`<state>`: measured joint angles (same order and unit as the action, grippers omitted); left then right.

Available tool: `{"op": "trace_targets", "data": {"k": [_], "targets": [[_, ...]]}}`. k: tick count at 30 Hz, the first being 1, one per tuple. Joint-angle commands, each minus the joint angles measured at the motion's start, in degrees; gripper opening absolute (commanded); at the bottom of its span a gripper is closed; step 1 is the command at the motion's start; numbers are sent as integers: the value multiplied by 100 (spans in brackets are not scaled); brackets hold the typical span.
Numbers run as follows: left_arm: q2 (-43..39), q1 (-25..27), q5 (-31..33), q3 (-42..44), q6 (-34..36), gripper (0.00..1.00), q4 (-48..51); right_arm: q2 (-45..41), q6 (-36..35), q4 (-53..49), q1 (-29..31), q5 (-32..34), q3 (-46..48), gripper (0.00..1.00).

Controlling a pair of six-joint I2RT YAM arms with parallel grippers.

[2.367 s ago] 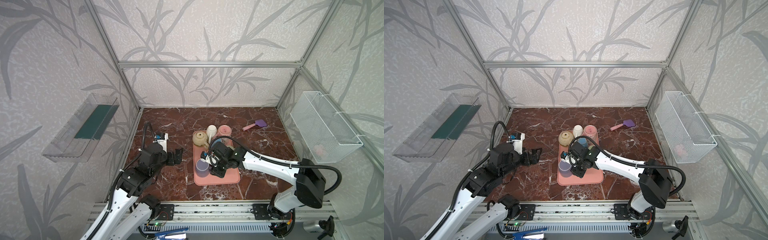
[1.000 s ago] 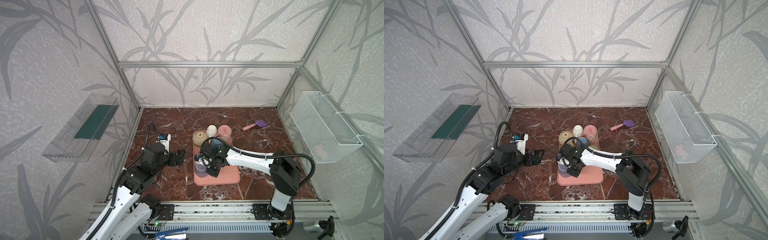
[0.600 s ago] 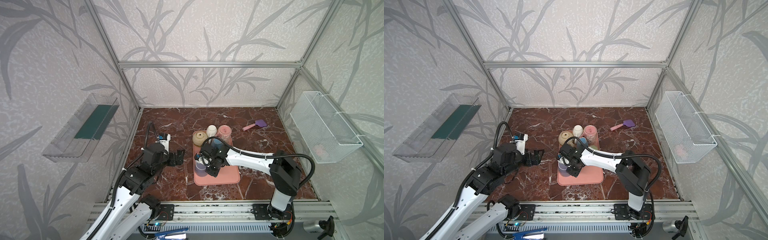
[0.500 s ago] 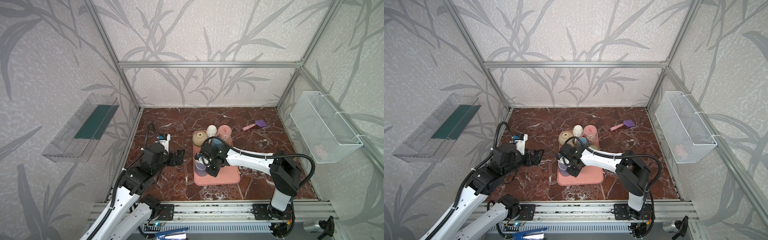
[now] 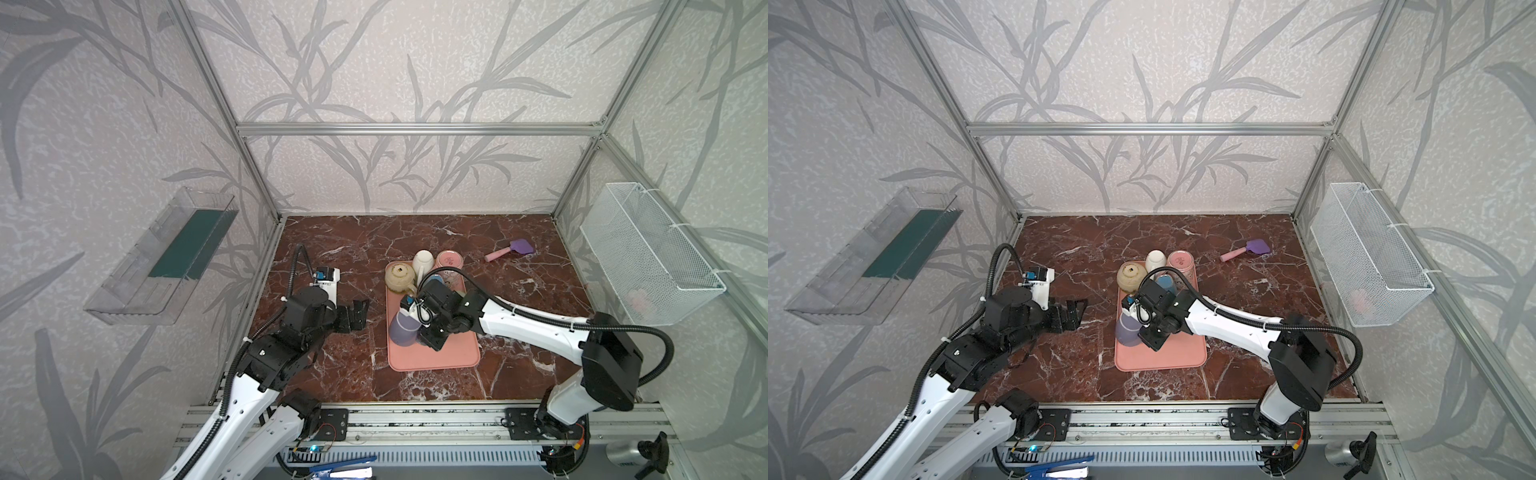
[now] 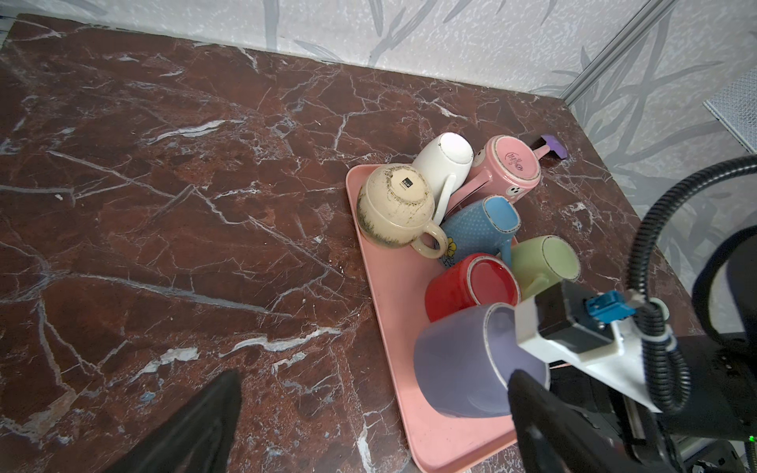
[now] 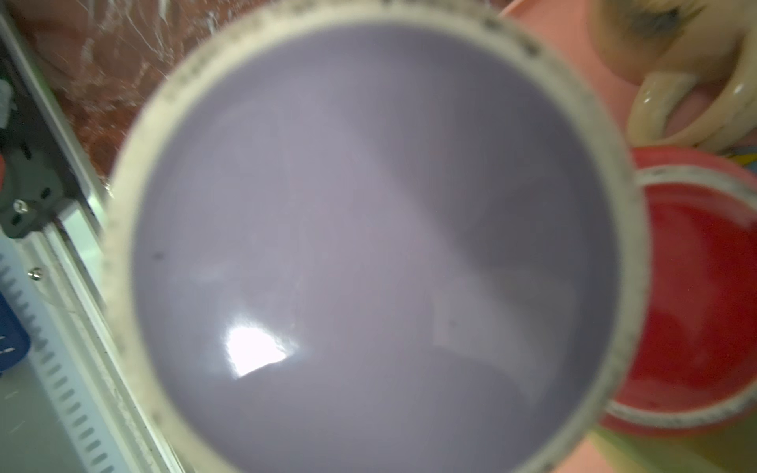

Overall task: Turn the mug right side up
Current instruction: 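Lower the right gripper onto the upside-down lavender mug and grasp it, then lift the lavender mug with the right gripper toward the left gripper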

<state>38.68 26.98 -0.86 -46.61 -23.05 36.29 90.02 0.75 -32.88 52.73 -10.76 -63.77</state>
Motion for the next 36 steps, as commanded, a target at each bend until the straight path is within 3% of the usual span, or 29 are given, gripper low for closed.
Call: {"op": "trace_targets", "data": {"k": [1,12,22,31,36], "targets": [[-10,-26,74,57,-137,99,-152,-551,283,470,-224,-321,160,0],[52,-26,-382,60,-623,98,-656,-1944,936,1537,-1100,-1217,1078,0],[333,-26,-1629,802,-1563,91,-2746,-2831,1881,2782,-2034,-2183,1538,0],[1255,-22,-2194,905,-1941,86,-4417,-2652,3019,4187,-2787,-2960,1482,0],[1849,-15,-2595,873,-2476,82,-5579,-2133,4055,5345,-3068,-3282,1283,0]]}}
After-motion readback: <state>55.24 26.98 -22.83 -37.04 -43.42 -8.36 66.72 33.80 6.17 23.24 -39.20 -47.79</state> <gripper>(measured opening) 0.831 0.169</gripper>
